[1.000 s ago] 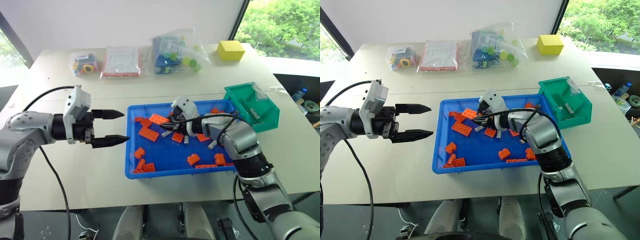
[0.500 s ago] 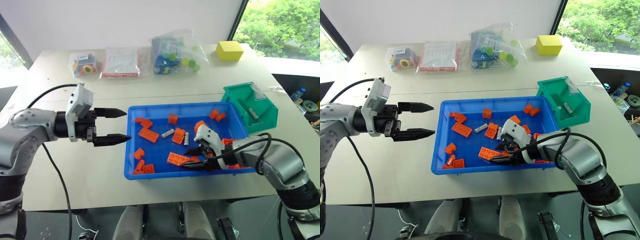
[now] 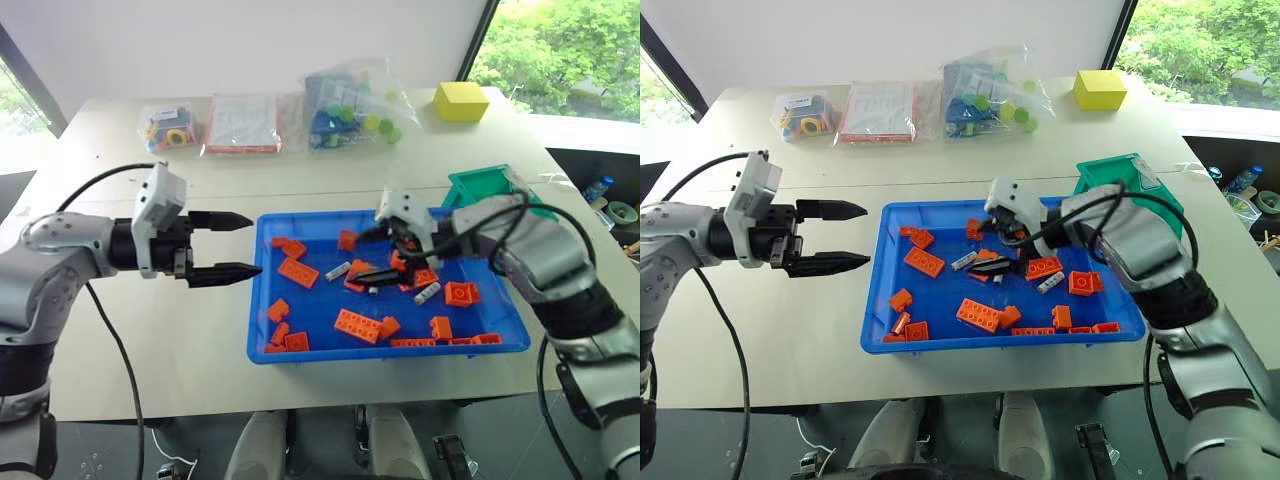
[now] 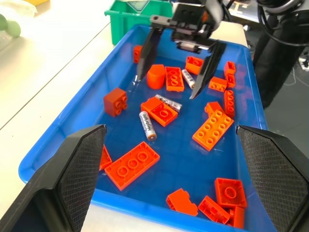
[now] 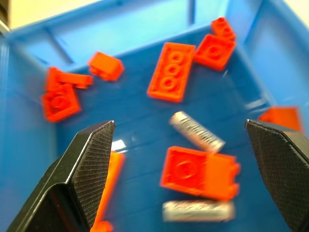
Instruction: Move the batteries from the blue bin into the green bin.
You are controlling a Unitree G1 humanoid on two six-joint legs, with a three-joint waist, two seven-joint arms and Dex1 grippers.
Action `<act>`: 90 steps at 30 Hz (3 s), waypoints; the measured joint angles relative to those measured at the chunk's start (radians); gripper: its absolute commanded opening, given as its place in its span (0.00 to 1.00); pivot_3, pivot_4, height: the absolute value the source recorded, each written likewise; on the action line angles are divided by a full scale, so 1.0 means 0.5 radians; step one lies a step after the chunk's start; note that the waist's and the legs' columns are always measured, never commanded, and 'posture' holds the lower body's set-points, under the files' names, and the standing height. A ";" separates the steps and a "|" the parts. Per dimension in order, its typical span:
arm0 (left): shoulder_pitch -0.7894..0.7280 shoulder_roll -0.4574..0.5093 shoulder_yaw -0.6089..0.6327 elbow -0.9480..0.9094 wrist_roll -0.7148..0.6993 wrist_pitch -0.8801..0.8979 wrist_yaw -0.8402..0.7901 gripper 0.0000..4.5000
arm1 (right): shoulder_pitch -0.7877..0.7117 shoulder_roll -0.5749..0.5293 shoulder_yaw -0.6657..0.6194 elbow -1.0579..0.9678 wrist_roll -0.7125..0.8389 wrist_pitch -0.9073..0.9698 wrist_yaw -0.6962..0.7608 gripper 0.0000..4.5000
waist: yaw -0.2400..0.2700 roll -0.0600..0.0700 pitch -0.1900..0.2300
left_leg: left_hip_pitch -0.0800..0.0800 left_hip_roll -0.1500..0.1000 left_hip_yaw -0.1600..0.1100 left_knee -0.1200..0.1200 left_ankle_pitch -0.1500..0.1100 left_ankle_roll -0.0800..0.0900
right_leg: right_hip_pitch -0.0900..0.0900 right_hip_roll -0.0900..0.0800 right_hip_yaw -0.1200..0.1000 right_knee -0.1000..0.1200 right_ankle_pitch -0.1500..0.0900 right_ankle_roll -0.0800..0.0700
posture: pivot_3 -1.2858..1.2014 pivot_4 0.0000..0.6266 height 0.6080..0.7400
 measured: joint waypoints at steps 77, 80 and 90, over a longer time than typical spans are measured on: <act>-0.097 -0.131 -0.137 0.060 0.069 -0.040 -0.061 1.00 | 0.623 0.260 -1.339 -1.028 0.457 1.735 -1.034 0.65 | 0.023 -0.002 -0.001 | 0.000 -0.001 0.009 0.001 0.000 0.000 | -0.003 -0.002 0.008 0.002 0.001 0.000 | 0.52 0.24 0.64; -0.099 -0.130 -0.137 0.051 0.068 -0.027 -0.066 1.00 | 0.670 0.353 -1.323 -1.064 0.458 1.805 -1.128 0.65 | 0.034 -0.002 -0.001 | 0.000 0.000 0.011 0.002 0.000 0.000 | -0.003 -0.002 0.008 0.002 0.001 0.000 | 0.52 0.24 0.64; -0.139 -0.122 -0.138 0.033 0.068 -0.020 -0.080 1.00 | 0.776 0.596 -1.114 -1.045 0.457 1.800 -1.313 0.65 | 0.037 -0.003 -0.002 | 0.000 0.000 0.012 0.002 0.000 0.000 | -0.004 -0.001 0.009 0.002 0.002 0.001 | 0.52 0.24 0.64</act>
